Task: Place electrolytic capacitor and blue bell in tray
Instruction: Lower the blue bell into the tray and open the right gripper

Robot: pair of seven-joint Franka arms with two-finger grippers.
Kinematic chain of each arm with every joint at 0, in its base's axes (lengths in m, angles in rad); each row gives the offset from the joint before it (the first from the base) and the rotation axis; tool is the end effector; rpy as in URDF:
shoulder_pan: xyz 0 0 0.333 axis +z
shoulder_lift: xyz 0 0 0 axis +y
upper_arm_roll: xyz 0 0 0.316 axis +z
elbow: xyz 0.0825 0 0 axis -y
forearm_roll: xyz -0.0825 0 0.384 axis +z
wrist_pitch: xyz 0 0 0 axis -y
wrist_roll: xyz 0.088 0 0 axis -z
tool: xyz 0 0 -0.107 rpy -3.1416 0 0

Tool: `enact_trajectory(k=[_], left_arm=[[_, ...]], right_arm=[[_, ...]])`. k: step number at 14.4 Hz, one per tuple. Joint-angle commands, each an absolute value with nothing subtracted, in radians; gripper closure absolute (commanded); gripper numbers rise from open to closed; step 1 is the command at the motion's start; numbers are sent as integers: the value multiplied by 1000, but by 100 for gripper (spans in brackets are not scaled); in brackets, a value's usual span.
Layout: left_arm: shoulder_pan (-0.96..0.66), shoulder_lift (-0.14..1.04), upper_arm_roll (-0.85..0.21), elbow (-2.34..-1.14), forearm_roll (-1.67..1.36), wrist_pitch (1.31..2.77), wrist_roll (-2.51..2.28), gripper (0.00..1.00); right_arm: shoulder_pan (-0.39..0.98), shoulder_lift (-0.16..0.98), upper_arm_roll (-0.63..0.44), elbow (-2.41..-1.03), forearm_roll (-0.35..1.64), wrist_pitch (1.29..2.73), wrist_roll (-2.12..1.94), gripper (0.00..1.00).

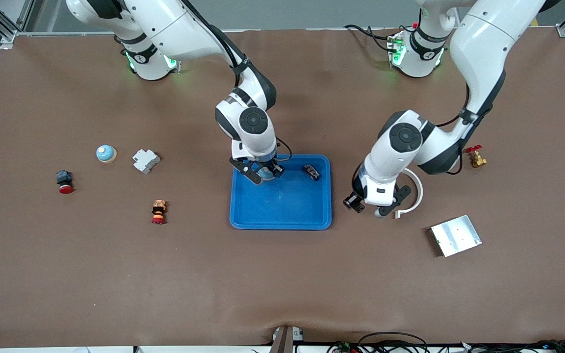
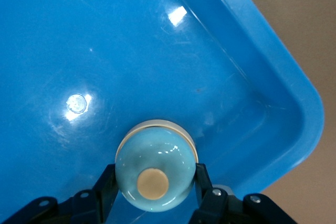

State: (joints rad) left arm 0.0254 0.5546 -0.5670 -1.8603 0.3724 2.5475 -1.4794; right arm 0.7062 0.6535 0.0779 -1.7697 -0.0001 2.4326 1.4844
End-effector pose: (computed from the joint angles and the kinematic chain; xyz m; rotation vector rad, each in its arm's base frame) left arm 0.5790 -0.3169 0.2826 2.7093 1.0726 0.1443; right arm 0.4713 0.4645 0.1939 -2.9134 1.0908 0.0591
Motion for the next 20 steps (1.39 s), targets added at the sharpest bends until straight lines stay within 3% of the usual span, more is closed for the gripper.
enact_trajectory(k=[1, 2, 7, 12, 20], left_arm=[[-40, 596, -565, -1758, 373, 2504, -1590, 100], [-70, 623, -565, -1720, 362, 2484, -1610, 100], [-167, 733, -557, -1626, 360, 2457, -1617, 100], [-173, 781, -551, -1624, 370, 2462, -1614, 100], [-175, 790, -531, -1597, 364, 2462, -1617, 100]], right_arm=[[723, 669, 61, -1749, -8, 2434, 1511, 29], [723, 669, 61, -1749, -9, 2434, 1512, 0], [710, 655, 61, -1714, -8, 2387, 1505, 0], [678, 578, 61, -1703, -57, 2203, 1421, 0], [482, 234, 61, -2063, -63, 2210, 1021, 0]])
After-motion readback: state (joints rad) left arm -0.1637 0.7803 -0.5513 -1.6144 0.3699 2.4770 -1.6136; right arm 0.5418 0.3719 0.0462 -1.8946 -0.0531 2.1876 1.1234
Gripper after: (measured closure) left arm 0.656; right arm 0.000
